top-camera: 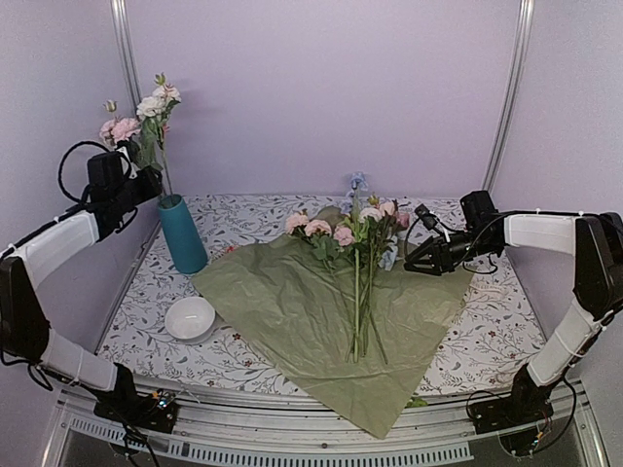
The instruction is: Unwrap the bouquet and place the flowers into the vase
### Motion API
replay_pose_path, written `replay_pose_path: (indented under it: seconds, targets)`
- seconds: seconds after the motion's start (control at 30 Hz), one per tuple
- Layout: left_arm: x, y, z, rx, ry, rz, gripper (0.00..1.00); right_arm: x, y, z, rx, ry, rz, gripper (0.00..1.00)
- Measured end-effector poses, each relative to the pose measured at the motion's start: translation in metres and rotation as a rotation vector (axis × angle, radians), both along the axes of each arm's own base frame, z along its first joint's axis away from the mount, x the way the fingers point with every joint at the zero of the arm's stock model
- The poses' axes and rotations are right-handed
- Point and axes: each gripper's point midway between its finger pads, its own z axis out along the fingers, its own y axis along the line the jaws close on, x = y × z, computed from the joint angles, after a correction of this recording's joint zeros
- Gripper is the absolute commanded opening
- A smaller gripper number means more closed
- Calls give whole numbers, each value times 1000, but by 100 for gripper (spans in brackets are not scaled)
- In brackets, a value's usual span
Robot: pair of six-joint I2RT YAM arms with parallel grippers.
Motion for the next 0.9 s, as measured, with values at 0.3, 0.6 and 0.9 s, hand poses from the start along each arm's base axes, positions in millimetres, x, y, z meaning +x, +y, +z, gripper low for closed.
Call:
replay_pose_path:
  seconds: [0.3, 0.6, 0.9]
  targets:
    - [-46, -10, 38, -19, -65, -5, 53, -1, 0, 0, -1, 6, 0, 56]
    - [-86, -93, 57, -49, -54, -217, 47, -1, 0, 0, -1, 7, -1, 56]
    - [-100, -234, 44, -103, 54, -586, 39, 0, 0, 0, -1, 15, -7, 56]
